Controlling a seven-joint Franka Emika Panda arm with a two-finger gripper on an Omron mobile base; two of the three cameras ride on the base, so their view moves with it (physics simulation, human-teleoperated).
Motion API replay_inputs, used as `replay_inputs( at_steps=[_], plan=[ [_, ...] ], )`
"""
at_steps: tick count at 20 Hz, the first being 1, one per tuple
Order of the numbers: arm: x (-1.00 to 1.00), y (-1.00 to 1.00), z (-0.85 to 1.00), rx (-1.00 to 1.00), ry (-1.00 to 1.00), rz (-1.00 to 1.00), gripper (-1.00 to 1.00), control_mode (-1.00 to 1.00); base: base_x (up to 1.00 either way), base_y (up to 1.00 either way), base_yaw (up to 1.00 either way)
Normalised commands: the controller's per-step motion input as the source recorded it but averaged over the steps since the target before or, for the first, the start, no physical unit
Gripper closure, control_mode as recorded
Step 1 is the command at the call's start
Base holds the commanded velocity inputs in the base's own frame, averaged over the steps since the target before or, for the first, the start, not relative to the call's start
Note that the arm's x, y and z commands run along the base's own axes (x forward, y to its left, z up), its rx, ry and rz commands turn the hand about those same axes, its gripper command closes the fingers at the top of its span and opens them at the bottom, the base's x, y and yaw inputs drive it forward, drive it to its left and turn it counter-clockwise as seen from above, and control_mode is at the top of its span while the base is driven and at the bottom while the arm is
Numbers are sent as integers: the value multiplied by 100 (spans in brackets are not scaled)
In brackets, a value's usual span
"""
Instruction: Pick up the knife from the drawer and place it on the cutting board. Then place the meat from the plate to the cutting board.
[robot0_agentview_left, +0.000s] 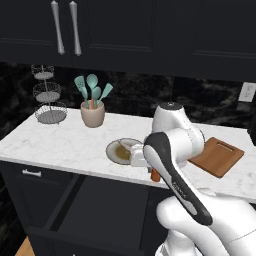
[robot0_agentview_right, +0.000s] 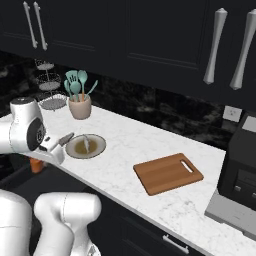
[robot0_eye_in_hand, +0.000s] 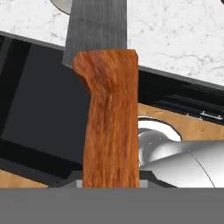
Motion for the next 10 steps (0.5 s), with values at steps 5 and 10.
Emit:
replay_inputs(
  at_steps=[5,10],
  plan=[
    [47,-96,0,-21,0,-27,100,-100,0,0,0],
    [26,-93,-2,10,4,-10,100,-100,0,0,0]
  ],
)
